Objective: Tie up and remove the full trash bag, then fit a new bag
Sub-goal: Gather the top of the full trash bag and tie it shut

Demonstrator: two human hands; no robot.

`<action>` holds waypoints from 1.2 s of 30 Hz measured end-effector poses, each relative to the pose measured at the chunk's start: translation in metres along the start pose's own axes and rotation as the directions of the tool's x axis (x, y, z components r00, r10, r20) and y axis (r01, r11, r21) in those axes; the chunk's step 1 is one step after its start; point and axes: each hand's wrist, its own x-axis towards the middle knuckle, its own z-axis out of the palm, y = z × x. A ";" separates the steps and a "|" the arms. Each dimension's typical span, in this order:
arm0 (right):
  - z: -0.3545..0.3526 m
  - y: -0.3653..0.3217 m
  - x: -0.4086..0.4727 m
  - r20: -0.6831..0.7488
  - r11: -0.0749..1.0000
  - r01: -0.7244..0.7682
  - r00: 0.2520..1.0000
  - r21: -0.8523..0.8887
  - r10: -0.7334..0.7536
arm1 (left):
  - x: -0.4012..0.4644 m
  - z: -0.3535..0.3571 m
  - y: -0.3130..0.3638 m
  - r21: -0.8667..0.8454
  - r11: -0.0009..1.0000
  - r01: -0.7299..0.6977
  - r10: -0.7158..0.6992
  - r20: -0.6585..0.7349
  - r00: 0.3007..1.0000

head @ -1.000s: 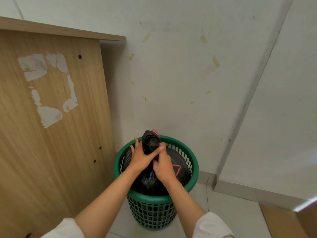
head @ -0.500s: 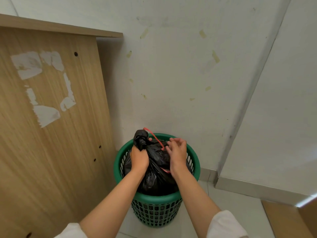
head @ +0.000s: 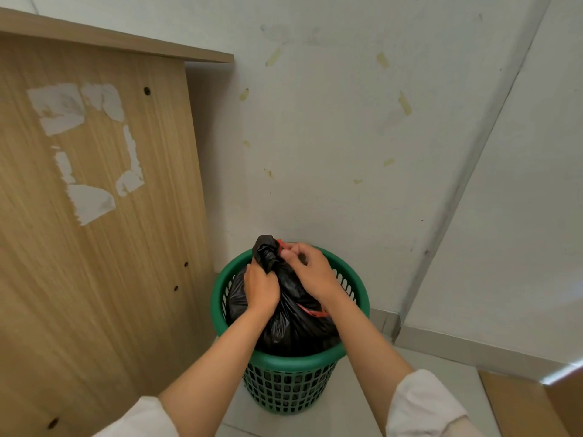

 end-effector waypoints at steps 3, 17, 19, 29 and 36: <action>-0.007 -0.013 0.001 -0.194 0.959 0.030 0.981 0.283 0.026 | 0.000 0.001 -0.001 0.066 0.998 0.006 -0.006 0.008 1.000; 0.020 -0.044 -0.005 0.094 0.988 0.115 0.988 0.108 -0.125 | -0.012 0.001 0.012 0.381 0.902 -0.201 0.195 0.055 0.979; 0.024 -0.040 -0.004 0.224 0.969 0.231 0.952 -0.089 -0.207 | -0.013 0.001 0.013 0.304 0.937 -0.174 0.161 0.069 0.985; 0.011 -0.011 0.040 0.125 0.993 -0.114 0.986 0.013 0.111 | -0.007 -0.010 -0.015 0.112 0.897 -0.426 0.408 0.154 0.900; 0.001 0.000 0.052 0.104 0.802 -0.551 0.833 0.232 0.543 | -0.008 -0.007 -0.019 0.067 0.913 -0.402 0.397 0.082 0.914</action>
